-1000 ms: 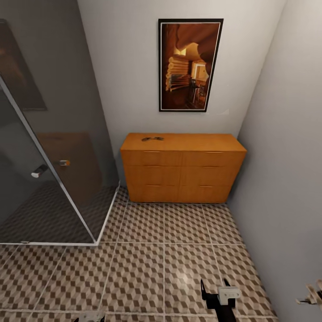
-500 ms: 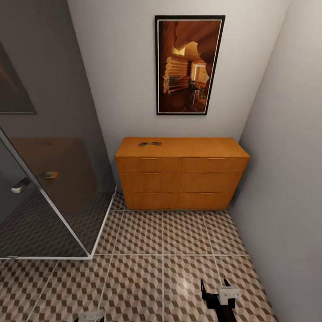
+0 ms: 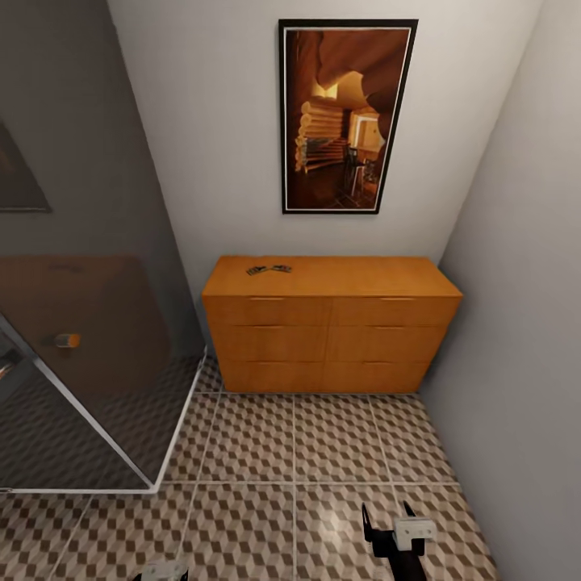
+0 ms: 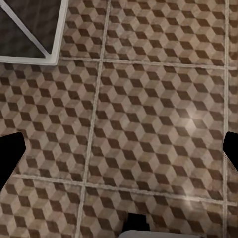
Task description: Take the four mousetraps from the cabinet in the bathroom and place them on the bathroom floor. Make sure all four end up on the same floor surface, and ensure that at least two of them are either under or directly next to the same bathroom sink.
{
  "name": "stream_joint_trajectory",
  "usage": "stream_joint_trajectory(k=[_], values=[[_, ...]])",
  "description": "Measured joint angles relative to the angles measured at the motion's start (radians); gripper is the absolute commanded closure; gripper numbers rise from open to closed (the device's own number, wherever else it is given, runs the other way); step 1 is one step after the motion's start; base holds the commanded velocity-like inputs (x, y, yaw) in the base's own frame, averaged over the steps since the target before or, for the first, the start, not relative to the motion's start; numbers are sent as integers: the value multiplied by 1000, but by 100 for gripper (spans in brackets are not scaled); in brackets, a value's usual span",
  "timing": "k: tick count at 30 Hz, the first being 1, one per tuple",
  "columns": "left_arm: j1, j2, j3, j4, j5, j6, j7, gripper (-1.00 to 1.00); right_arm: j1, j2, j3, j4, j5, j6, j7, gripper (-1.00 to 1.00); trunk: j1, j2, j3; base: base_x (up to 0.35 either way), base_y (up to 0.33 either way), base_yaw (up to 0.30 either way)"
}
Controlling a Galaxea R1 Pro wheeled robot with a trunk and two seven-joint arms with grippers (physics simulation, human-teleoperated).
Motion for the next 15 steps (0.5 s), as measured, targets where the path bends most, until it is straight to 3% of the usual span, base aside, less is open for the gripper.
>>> stream_joint_trajectory(k=[15], values=[[0,0,0,1,0,0,0,-100,0,-2,0,0,0,0,0,-100,0,0,0,288,0,0]])
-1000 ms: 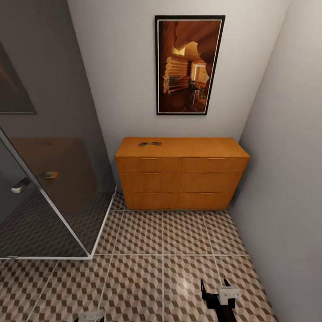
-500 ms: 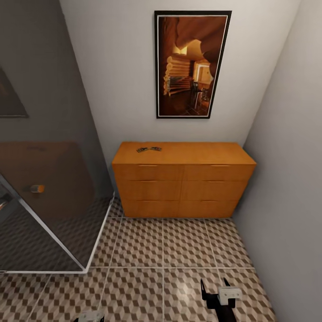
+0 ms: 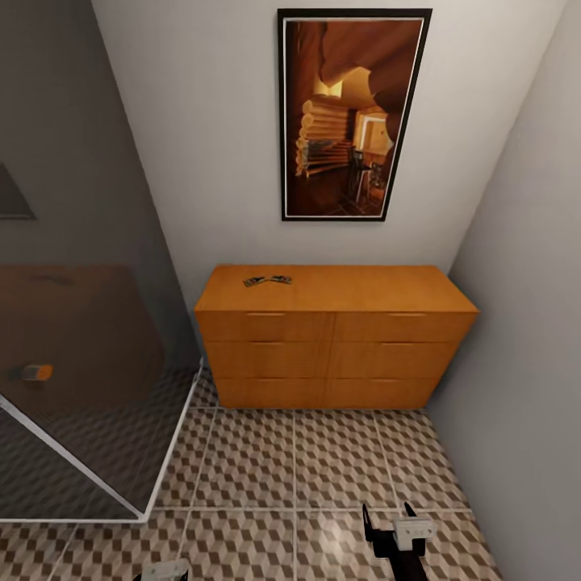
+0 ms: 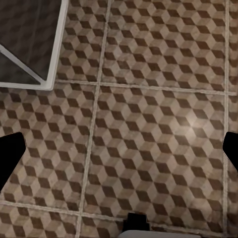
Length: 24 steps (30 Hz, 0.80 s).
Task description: Take the four mousetraps from the cabinet in the bathroom and place them on the bathroom floor. Make sure all four end up on the same floor surface, and ensure that at least two of them are either under or directly next to the same bathroom sink.
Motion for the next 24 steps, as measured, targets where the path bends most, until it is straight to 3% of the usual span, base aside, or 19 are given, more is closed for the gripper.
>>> stream_joint_trajectory(k=[16,20,24], values=[[0,1,0,0,0,0,0,-100,0,-1,0,0,0,0,0,-100,0,0,0,285,0,0],[0,0,0,0,0,0,1,-100,0,-1,0,0,0,0,0,-100,0,0,0,111,0,0],[0,4,0,0,4,1,0,-100,0,21,2,2,2,-15,0,-100,1,0,0,0,0,0]])
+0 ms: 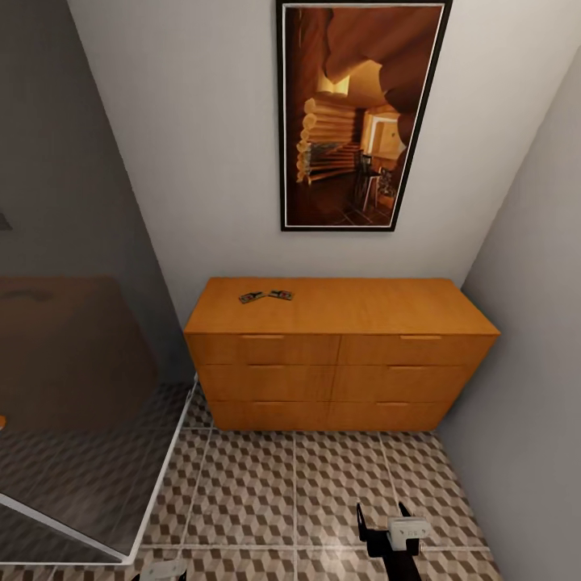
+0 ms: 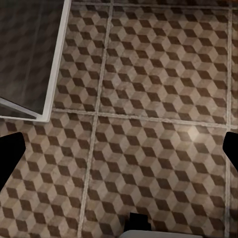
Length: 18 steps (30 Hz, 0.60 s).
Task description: Take the four mousetraps from the cabinet in the bathroom and place them on the bathroom floor. Make sure all four end up on the same floor surface, and ensure that at least two of them are either under or directly next to the same bathroom sink.
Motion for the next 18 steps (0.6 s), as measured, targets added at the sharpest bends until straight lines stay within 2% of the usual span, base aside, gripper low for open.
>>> stream_joint_trajectory(k=[4,15,18], values=[[0,-1,0,0,0,1,0,-100,0,20,-1,-1,-1,4,-1,-100,0,0,0,0,0,0],[0,-3,-1,-1,-3,0,-2,-100,0,23,-1,-1,0,6,-1,-100,0,0,0,0,0,0],[1,-15,-1,-5,-7,11,-1,-100,0,24,5,-4,2,13,0,-100,0,0,0,0,0,0]])
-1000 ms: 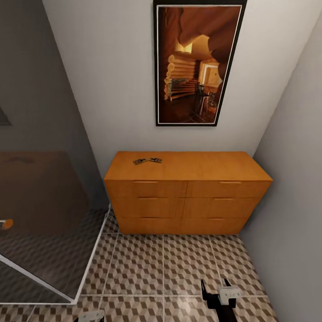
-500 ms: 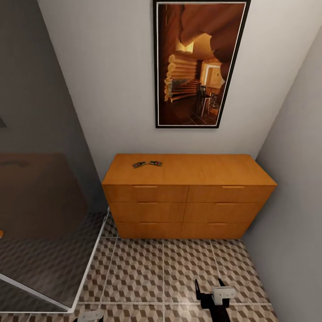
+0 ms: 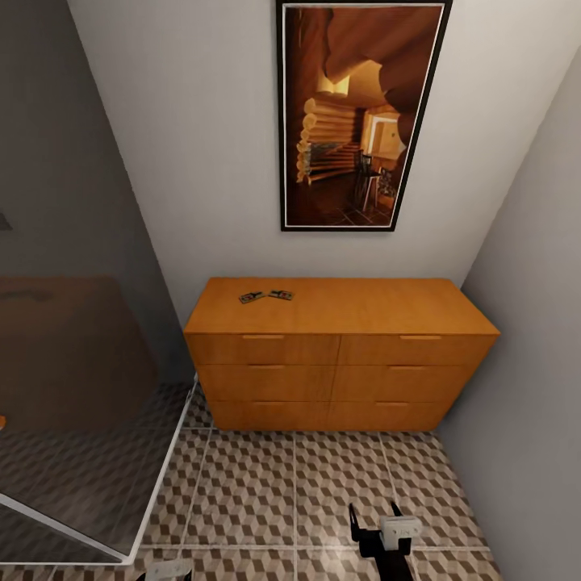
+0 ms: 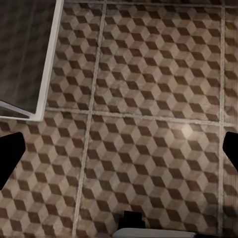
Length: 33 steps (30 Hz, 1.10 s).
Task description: Take the four mousetraps from the cabinet in the bathroom and place them on the bathroom floor. Make sure all four end up on the same floor surface, and ensure that at least two of them are either under or directly next to the same bathroom sink.
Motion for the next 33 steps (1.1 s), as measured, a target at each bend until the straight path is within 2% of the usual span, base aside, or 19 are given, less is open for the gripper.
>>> stream_joint_trajectory(k=[8,16,17,18,19,20,21,23,26,33], values=[[0,-26,2,-39,-3,44,-2,-100,0,-17,19,-36,6,45,1,-100,0,0,0,0,0,0],[0,-23,3,-82,-2,87,-4,-100,0,-56,19,-81,10,89,4,-100,0,0,0,0,0,0],[0,-21,3,-190,-2,355,-5,-100,0,-78,16,-188,8,364,4,-100,0,0,0,0,0,0],[-1,-20,2,-365,-2,683,-8,-100,0,-85,20,-359,10,690,7,-100,0,0,0,0,0,0],[-1,-18,1,-547,-3,759,-9,-100,0,-96,20,-544,10,823,10,-100,0,0,0,0,0,0],[-2,-16,0,-758,-3,765,-10,-100,0,-101,22,-757,9,863,11,-100,0,0,0,0,0,0],[-1,-12,-3,-811,-2,770,-12,-100,-1,-112,25,-924,10,937,21,-100,0,-1,0,0,0,0],[-1,-8,-16,-822,-2,773,-14,-100,0,-120,27,-977,9,982,50,-100,0,0,0,0,0,0],[-1,3,-30,-829,-2,775,-15,-100,0,-124,29,-1006,9,1004,76,-100,0,0,0,0,0,0],[-1,20,-38,-834,-1,776,-15,-100,0,-125,29,-1019,10,1015,88,-100,0,0,0,0,0,0]])
